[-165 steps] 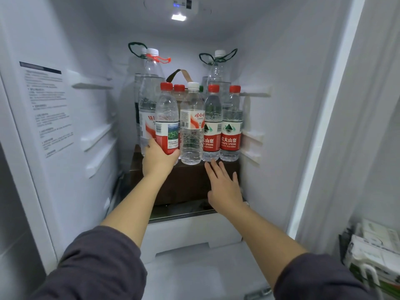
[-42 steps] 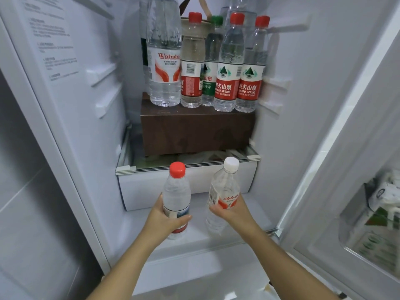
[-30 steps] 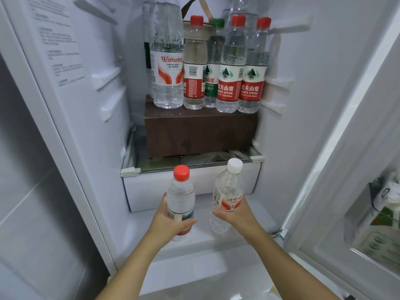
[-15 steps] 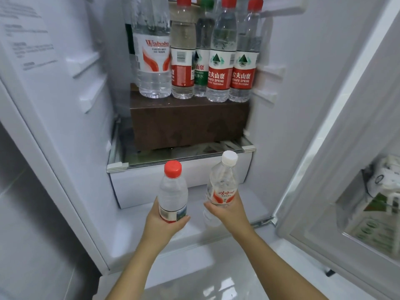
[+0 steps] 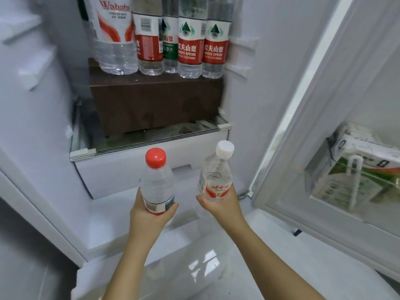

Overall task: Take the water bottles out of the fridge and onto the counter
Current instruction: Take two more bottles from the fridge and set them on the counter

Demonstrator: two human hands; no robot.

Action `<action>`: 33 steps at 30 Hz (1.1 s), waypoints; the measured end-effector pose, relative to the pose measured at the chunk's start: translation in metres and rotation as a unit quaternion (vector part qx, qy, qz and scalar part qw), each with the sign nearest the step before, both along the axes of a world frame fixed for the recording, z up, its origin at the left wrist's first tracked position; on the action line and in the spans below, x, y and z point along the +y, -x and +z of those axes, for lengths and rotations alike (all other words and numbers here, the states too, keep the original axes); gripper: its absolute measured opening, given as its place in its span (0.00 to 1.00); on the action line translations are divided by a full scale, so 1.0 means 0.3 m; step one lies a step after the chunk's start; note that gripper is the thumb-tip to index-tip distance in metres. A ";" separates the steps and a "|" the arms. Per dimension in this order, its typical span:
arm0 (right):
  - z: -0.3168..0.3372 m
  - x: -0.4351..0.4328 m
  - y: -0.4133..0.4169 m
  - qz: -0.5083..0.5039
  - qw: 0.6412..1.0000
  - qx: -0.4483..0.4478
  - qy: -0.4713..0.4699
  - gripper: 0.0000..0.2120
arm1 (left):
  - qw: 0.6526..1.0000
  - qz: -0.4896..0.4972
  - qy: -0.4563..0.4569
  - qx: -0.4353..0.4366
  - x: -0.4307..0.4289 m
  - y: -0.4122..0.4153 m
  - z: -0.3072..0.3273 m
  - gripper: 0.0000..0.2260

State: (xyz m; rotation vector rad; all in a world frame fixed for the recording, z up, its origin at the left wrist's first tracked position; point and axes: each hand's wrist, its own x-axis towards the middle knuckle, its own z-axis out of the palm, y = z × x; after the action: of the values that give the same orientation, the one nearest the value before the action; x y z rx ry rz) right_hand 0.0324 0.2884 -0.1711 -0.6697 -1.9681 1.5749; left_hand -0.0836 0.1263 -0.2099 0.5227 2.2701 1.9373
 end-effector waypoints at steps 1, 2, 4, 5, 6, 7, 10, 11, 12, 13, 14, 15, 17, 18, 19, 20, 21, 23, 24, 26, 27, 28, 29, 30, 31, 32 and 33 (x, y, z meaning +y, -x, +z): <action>0.007 0.004 -0.025 -0.005 1.000 0.001 -0.001 0.32 | 1.000 -0.006 0.003 0.008 0.001 -0.021 0.012 0.29; 0.017 0.008 -0.051 -0.012 1.000 0.003 -0.001 0.33 | 1.000 -0.013 0.006 0.017 0.004 -0.042 0.024 0.28; 0.038 0.015 -0.108 -0.025 1.000 0.005 -0.007 0.34 | 0.999 -0.028 0.010 0.026 0.011 -0.090 0.048 0.28; 0.047 0.016 -0.140 -0.029 0.999 0.007 -0.012 0.34 | 0.999 -0.036 0.012 0.027 0.017 -0.116 0.058 0.29; 0.053 0.015 -0.174 -0.033 0.999 0.008 -0.015 0.34 | 0.999 -0.044 0.012 0.025 0.025 -0.147 0.066 0.29; 0.057 0.012 -0.212 -0.038 0.999 0.011 -0.017 0.33 | 0.998 -0.055 0.011 0.019 0.034 -0.179 0.074 0.28; 0.046 0.006 -0.334 -0.050 0.999 0.014 -0.015 0.31 | 0.996 -0.091 0.007 0.002 0.070 -0.276 0.084 0.25; 0.041 0.003 -0.377 -0.054 0.998 0.009 -0.016 0.31 | 0.995 -0.100 0.009 0.004 0.082 -0.308 0.085 0.26; 0.038 -0.001 -0.421 -0.059 0.998 0.004 -0.018 0.31 | 0.994 -0.109 0.014 0.008 0.093 -0.342 0.085 0.26; 0.036 -0.004 -0.466 -0.066 0.998 0.000 -0.021 0.31 | 0.993 -0.115 0.018 0.010 0.104 -0.378 0.084 0.27; 0.034 -0.006 -0.510 -0.074 0.997 -0.002 -0.026 0.31 | 0.992 -0.122 0.021 0.008 0.115 -0.416 0.082 0.27; 0.032 -0.005 -0.557 -0.083 0.996 -0.004 -0.029 0.31 | 0.991 -0.128 0.023 0.004 0.125 -0.455 0.077 0.28; 0.029 -0.004 -0.656 -0.098 0.995 -0.003 -0.033 0.32 | 0.989 -0.147 0.026 0.001 0.136 -0.538 0.074 0.28; 0.029 -0.005 -0.711 -0.109 0.993 -0.005 -0.035 0.31 | 0.987 -0.161 0.029 0.004 0.141 -0.582 0.074 0.29; 0.028 -0.009 -0.770 -0.123 0.992 -0.007 -0.036 0.31 | 0.984 -0.177 0.034 0.007 0.148 -0.628 0.076 0.29; 0.026 -0.015 -0.832 -0.139 0.990 -0.005 -0.036 0.30 | 0.980 -0.194 0.037 0.008 0.156 -0.676 0.078 0.28; 0.021 -0.021 -0.896 -0.158 0.987 -0.002 -0.036 0.29 | 0.977 -0.212 0.033 0.006 0.165 -0.731 0.081 0.28; 0.014 -0.034 -1.029 -0.197 0.980 0.005 -0.035 0.30 | 0.968 -0.252 0.018 0.003 0.182 -0.853 0.084 0.27; 0.013 -0.040 -1.098 -0.215 0.976 0.007 -0.035 0.30 | 0.963 -0.271 0.012 0.003 0.191 -0.920 0.087 0.28; 0.013 -0.051 -1.242 -0.252 0.967 0.009 -0.034 0.30 | 0.952 -0.307 0.004 0.002 0.208 -1.055 0.089 0.30; 0.016 -0.058 -1.314 -0.272 0.962 0.008 -0.033 0.30 | 0.946 -0.323 0.001 0.003 0.217 -1.120 0.087 0.31; 0.020 -0.066 -1.385 -0.291 0.956 0.009 -0.033 0.29 | 0.941 -0.339 0.001 0.008 0.227 -1.182 0.085 0.30; 0.022 -0.074 -1.454 -0.307 0.951 0.012 -0.032 0.29 | 0.935 -0.355 0.004 0.021 0.237 -1.243 0.084 0.28; 0.023 -0.083 -1.520 -0.323 0.946 0.014 -0.031 0.30 | 0.929 -0.369 0.006 0.037 0.247 -1.302 0.083 0.26; 0.025 -0.092 -1.585 -0.340 0.940 0.012 -0.027 0.30 | 0.922 -0.383 0.003 0.049 0.257 -1.361 0.085 0.24; 0.028 -0.102 -1.647 -0.360 0.933 0.009 -0.023 0.31 | 0.916 -0.397 -0.005 0.056 0.266 -1.418 0.089 0.24; 0.031 -0.111 -1.707 -0.379 0.925 0.007 -0.022 0.31 | 0.909 -0.411 -0.014 0.061 0.275 -1.472 0.095 0.23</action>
State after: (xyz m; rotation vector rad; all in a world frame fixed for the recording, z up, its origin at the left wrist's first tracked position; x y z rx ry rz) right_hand 0.5446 0.2551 -0.1619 -1.2118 -1.4429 1.0386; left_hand 0.3580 0.2089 -0.1815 1.3619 1.6315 1.5061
